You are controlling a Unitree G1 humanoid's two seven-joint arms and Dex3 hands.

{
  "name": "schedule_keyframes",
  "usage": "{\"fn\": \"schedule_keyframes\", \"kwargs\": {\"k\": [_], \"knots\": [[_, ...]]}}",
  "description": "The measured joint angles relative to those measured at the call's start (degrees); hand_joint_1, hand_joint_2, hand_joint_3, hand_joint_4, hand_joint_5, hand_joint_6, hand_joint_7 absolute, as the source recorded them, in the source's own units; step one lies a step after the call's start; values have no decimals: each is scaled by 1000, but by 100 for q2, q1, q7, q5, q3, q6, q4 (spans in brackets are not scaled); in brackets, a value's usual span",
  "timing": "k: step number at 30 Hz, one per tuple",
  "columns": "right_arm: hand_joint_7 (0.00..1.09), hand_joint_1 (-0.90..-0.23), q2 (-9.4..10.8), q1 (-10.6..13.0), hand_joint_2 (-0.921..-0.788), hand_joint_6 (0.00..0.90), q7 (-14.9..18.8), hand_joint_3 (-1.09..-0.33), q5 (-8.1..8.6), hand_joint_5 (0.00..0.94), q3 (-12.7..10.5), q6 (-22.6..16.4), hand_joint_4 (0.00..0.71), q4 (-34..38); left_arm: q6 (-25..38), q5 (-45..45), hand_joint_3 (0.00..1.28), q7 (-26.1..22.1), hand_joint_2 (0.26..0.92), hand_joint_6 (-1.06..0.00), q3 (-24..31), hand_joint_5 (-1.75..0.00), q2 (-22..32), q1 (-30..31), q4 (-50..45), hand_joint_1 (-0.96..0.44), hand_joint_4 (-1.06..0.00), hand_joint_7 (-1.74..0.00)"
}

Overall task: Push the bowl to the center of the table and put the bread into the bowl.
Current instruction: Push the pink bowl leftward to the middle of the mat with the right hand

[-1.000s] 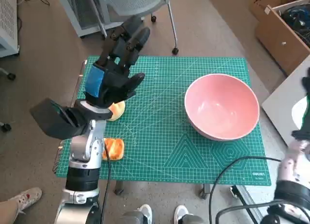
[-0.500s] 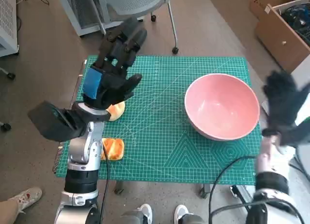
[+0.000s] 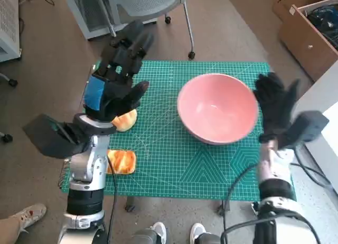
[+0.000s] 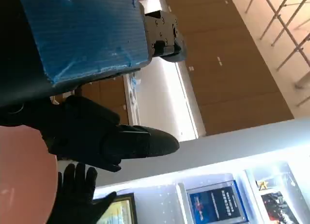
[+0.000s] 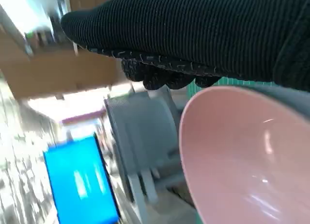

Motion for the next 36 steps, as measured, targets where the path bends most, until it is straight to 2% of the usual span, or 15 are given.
{"fn": "schedule_keyframes", "kwargs": {"k": [10, 23, 31, 36], "knots": [[309, -545, 251, -267, -921, 222, 3, -704, -53, 9, 191, 85, 274, 33, 93, -4, 435, 115, 884, 1, 34, -302, 84, 182, -198, -549, 1, -544], [319, -538, 552, -515, -921, 176, 41, -703, -200, 0, 341, 215, 246, 32, 216, -49, 442, 208, 874, 1, 79, -300, 92, 398, -467, -538, 1, -549], [336, -545, 581, -531, -921, 171, 190, -703, -205, 2, 354, 259, 240, 9, 217, -50, 432, 253, 877, 1, 130, -305, 93, 487, -544, -540, 1, -556], [393, -544, 525, -500, -921, 142, 292, -693, -201, 3, 348, 258, 249, -162, 217, -49, 426, 274, 878, 1, 162, -307, 94, 541, -545, -541, 1, -558]]}}
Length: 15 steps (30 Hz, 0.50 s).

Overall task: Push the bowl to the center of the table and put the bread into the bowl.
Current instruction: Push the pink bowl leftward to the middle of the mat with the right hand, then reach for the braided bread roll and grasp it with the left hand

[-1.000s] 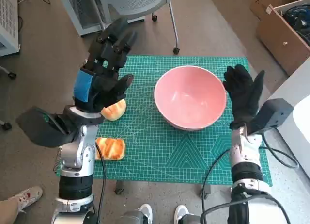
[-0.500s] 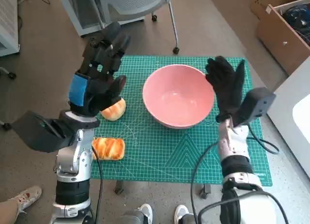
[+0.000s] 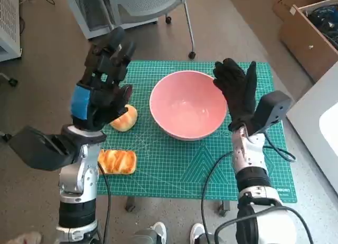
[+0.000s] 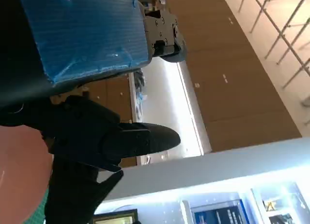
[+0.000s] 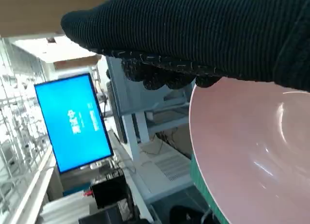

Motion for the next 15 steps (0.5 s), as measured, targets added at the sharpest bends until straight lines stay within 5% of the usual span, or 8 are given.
{"fn": "schedule_keyframes", "kwargs": {"k": [7, 15], "knots": [[421, -554, -175, 116, -921, 139, 44, -694, 1, 12, -5, -162, 271, -622, -2, 20, 414, 31, 882, 1, 41, -311, 31, 32, -5, -537, 1, -566], [430, -552, -225, 633, -921, 141, 74, -710, 16, 5, 43, -397, 264, -1965, -5, 24, 394, -22, 887, 1, 92, -324, 161, 121, -151, -532, 1, -552]]}}
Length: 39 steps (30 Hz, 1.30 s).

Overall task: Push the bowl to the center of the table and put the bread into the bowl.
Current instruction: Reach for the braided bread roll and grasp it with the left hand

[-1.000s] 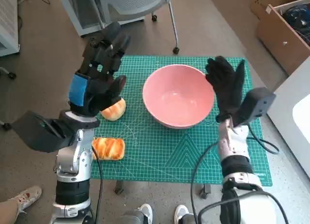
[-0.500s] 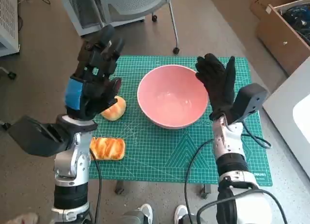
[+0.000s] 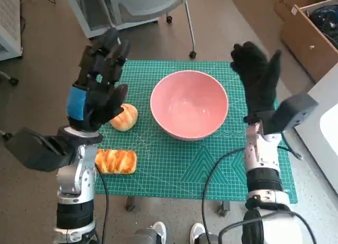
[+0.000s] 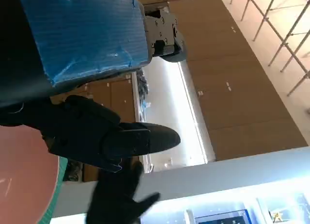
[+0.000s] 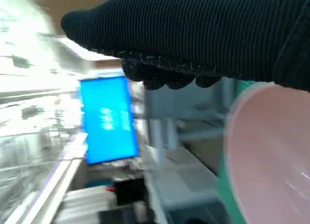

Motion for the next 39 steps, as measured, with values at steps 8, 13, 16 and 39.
{"fn": "schedule_keyframes", "kwargs": {"k": [8, 13, 16, 39], "knots": [[437, -554, 0, 563, -921, 137, 73, -721, 36, 6, 146, -49, 266, -1430, 20, 1, 326, -219, 898, 1, 117, -311, 407, 165, -290, -567, 1, -543], [450, -558, -3, 937, -921, 138, 14, -708, -22, 9, 301, 55, 276, -2444, 25, 274, 278, -539, 884, 1, 326, -314, 1158, 354, -533, -550, -7, -563], [458, -569, -19, 1078, -921, 134, -54, -689, -26, 11, 368, 229, 284, -2909, 19, 690, 260, -718, 873, 1, 461, -326, 1776, 471, -683, -545, -17, -582], [486, -585, 6, 910, -921, 143, -146, -628, -4, 14, 525, 491, 312, -2833, -20, 2044, 24, -1869, 881, -100, 356, -78, 3587, 1714, -1773, -486, -207, -544]]}}
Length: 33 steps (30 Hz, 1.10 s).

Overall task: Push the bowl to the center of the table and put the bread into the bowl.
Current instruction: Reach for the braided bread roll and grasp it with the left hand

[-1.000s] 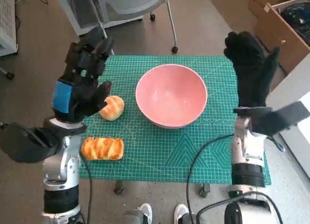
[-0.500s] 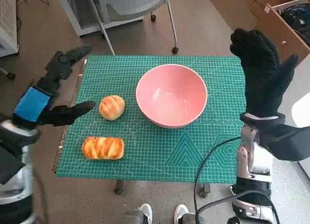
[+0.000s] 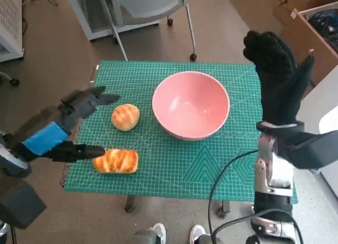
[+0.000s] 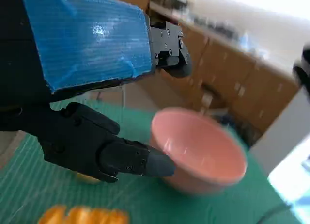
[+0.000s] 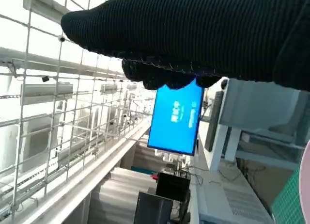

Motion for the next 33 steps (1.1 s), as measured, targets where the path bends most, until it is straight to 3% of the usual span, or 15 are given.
{"fn": "schedule_keyframes", "kwargs": {"k": [7, 18, 24, 33], "knots": [[480, -579, 9, -69, -921, 156, 20, -620, 45, 13, 4, -1, 317, 176, 113, 76, 2, -311, 865, -188, -181, -11, 143, 272, -74, -444, -225, -390], [466, -577, 7, -256, -921, 173, 139, -613, 176, 10, 0, -32, 321, 417, 208, 629, 0, -299, 831, -286, -570, -1, 125, 477, -64, -460, -228, -186], [457, -579, 1, -327, -921, 176, 215, -611, 217, 8, -2, -57, 321, 485, 468, 1000, 0, -302, 789, -314, -874, 0, 120, 487, -24, -384, -219, -93], [447, -579, -11, -378, -921, 180, 298, -607, 237, 6, -18, -118, 321, 582, 876, 1533, 3, -433, 783, -365, -1481, -12, 128, 295, 429, -233, -237, -68]]}}
